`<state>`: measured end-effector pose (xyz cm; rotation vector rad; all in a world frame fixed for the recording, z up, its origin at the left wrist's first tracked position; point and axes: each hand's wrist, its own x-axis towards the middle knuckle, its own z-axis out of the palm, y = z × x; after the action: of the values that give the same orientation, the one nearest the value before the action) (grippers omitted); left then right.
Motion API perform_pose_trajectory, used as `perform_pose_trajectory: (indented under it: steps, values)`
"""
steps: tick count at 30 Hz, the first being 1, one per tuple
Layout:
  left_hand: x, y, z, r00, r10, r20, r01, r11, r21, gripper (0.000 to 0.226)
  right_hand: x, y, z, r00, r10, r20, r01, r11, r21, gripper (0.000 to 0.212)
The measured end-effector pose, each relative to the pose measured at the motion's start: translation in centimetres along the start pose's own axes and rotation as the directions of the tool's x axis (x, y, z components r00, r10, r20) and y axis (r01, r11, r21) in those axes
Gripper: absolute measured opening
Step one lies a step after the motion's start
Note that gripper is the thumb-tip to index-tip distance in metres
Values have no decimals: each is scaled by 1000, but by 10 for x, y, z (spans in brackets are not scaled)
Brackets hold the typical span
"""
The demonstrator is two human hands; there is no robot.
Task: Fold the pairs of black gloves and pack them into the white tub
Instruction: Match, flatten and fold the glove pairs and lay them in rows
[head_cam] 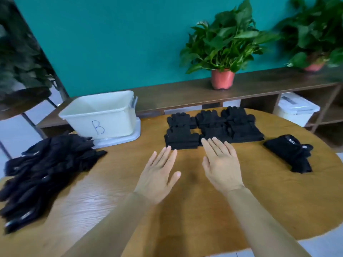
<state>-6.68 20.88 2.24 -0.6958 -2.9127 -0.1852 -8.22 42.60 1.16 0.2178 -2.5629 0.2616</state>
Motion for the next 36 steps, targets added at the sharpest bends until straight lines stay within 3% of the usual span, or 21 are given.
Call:
perform_pose_trajectory:
  steps: [7, 13, 20, 24, 28, 34, 36]
  values:
    - [-81, -85, -27, 969, -202, -145, 205, 979, 6, 77, 20, -129, 14, 972, -234, 25, 231, 968, 96, 54]
    - [-136, -152, -43, 931, -293, -219, 301, 954, 2, 73, 26, -224, 36, 911, -412, 33, 405, 906, 123, 52]
    - [-174, -235, -46, 871, -409, -272, 424, 906, -6, 65, 46, -290, 79, 857, -516, 16, 507, 847, 163, 48]
    - [-167, -280, -59, 838, -455, -301, 481, 877, 15, 73, 75, -324, 100, 831, -557, -14, 550, 816, 179, 48]
    - [-147, -319, -69, 820, -486, -301, 519, 854, 33, 57, 109, -358, 120, 802, -589, -100, 598, 787, 152, 35]
    - [-129, -360, -62, 826, -506, -249, 530, 847, 39, 55, 146, -406, 142, 791, -609, 61, 594, 788, 159, 60]
    - [-129, -368, -56, 830, -508, -230, 526, 850, 20, 64, 154, -414, 147, 786, -601, 144, 583, 799, 151, 72]
